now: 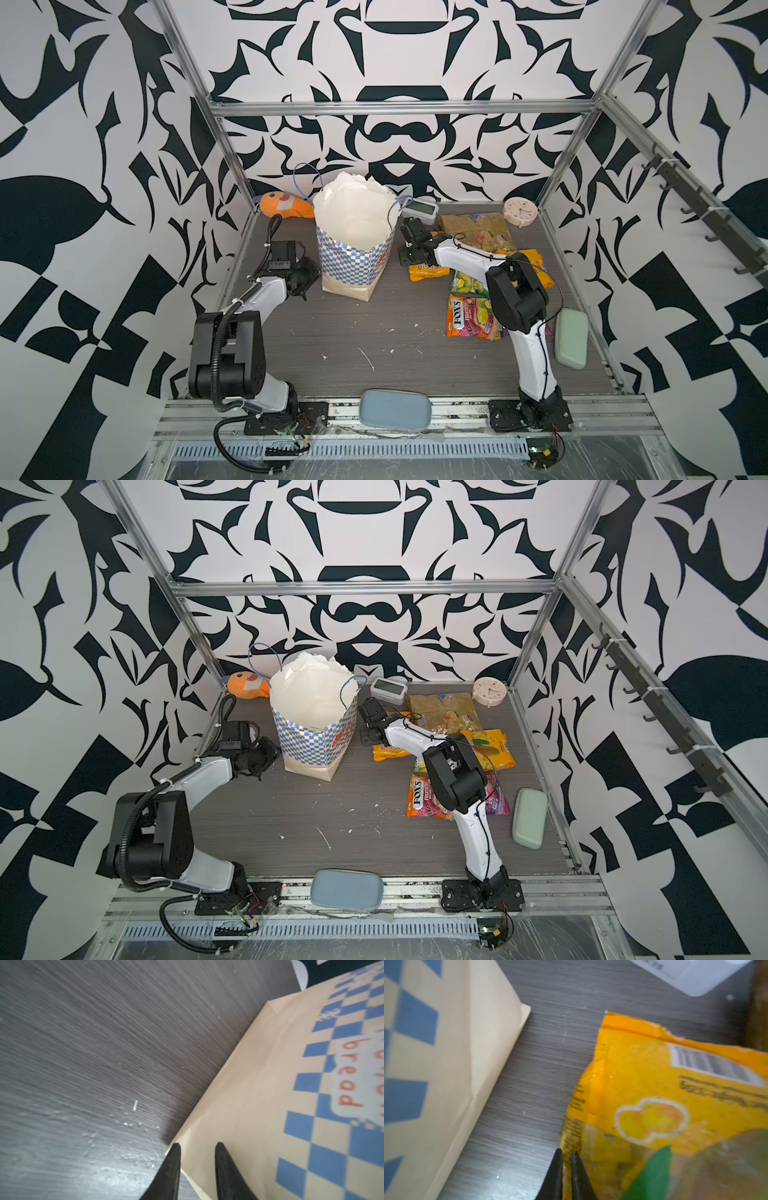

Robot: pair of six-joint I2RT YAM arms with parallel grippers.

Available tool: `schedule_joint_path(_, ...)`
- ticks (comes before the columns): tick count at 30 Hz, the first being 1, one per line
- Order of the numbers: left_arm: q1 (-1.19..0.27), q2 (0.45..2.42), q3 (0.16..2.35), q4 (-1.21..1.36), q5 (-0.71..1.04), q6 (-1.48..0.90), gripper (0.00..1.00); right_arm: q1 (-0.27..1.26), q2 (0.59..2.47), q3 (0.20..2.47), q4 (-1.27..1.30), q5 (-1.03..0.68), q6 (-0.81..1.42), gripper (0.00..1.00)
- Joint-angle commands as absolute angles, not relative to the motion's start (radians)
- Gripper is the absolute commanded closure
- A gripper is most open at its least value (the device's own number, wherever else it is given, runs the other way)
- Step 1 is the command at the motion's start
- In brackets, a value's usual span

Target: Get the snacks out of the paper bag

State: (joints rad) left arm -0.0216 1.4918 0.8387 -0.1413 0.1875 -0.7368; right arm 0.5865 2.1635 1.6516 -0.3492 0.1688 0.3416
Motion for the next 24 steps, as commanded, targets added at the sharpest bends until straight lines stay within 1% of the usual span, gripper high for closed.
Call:
schedule_joint_path(1,-0.036,1.444,0.808,-0.177,0.193,-0.754,0.68,0.577,2.167,1.691,-0.402,0.277,0.364,0.85)
schedule_joint_path(5,-0.036,1.4,0.777,-0.184,0.178,-0.758,0.68,0.575,2.141,1.677,-0.385,0.267,0.361,0.84)
schedule_joint_path(10,-0.035,1.396,0.765,-0.185,0.194,-0.766,0.68,0.574,2.113,1.681,-0.388,0.241,0.351,0.83)
schedule_joint_path(14,-0.036,1.361,0.749,-0.166,0.194,-0.767,0.68,0.572,1.961,1.53,-0.24,0.203,0.344,0.81)
schedule_joint_path(17,-0.034,1.316,0.773,-0.189,0.127,-0.733,0.67,0.571,1.83,1.397,-0.131,0.24,0.326,0.79)
schedule_joint_path(21,-0.018,1.23,0.815,-0.213,0.03,-0.665,0.58,0.569,1.643,1.216,0.0,0.328,0.279,0.76)
schedule_joint_path(23,-0.011,1.182,0.822,-0.212,-0.039,-0.63,0.55,0.568,1.548,1.124,0.069,0.384,0.246,0.71)
schedule_joint_path(24,-0.01,1.152,0.819,-0.202,-0.079,-0.612,0.53,0.569,1.491,1.07,0.118,0.427,0.231,0.68)
